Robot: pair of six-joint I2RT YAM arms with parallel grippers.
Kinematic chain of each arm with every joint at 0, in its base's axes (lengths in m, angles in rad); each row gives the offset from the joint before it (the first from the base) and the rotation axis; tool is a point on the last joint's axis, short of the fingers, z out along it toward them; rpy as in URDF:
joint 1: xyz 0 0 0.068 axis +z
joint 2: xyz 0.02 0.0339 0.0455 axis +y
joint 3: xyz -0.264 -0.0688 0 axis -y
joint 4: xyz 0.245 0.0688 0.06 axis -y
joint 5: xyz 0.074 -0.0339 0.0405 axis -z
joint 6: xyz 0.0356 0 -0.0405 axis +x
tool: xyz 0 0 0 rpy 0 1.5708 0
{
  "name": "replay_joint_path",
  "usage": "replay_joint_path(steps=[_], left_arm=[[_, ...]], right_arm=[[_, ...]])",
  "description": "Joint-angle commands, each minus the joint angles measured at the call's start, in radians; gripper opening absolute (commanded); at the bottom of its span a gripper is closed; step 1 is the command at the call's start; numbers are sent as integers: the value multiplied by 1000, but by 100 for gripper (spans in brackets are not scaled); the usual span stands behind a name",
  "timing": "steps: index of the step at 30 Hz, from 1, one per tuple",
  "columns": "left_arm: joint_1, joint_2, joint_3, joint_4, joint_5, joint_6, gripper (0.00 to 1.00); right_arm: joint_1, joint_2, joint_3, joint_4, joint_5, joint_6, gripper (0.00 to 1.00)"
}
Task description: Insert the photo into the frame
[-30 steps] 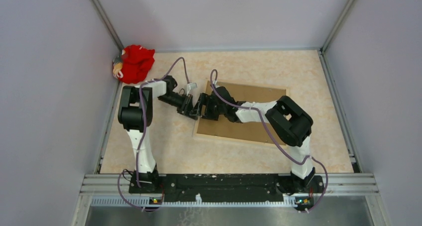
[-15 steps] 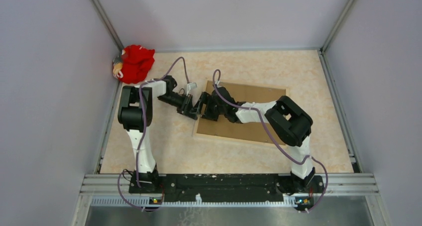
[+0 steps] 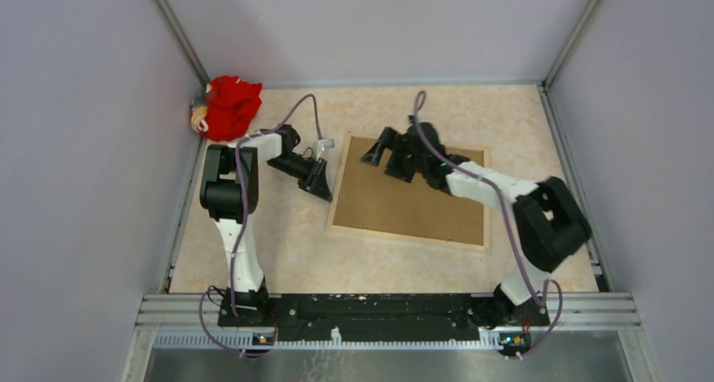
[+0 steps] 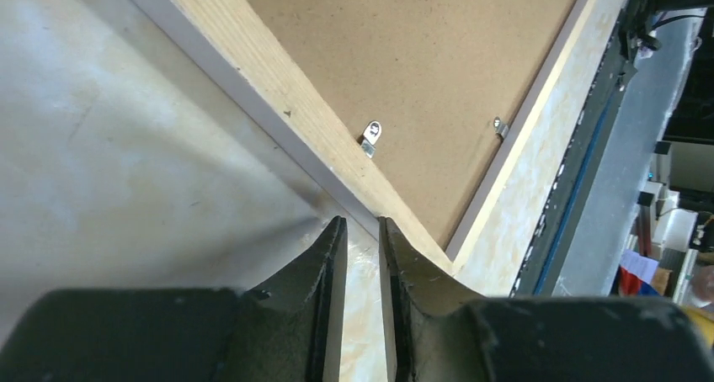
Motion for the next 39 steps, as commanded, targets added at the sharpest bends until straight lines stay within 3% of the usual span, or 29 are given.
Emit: replay_joint_path(steps=[1, 6, 10, 23, 29, 32, 39], left_arm=[[4, -52, 32, -15, -68, 54, 27], [-10, -62, -14, 40, -175, 67, 28], [-40, -85, -75, 97, -239, 65, 27], [-169, -161, -218, 170, -335, 83, 27], [-178, -165, -224, 166, -359, 98, 27], [-179, -156, -211, 150, -356, 102, 27], [-179, -149, -193, 132, -341, 110, 27]], right_arm=[[-204, -242, -59, -225, 93, -140, 99], [-476, -373, -171, -366, 156, -207, 99], [-624, -396, -247, -335, 157, -230, 99], [-657, -186, -234, -234, 168, -237, 99], [-669, -282, -177, -258, 109, -277, 99], [-736, -315, -136, -289, 117, -294, 99], [-841, -223, -130, -265, 130, -298, 99]])
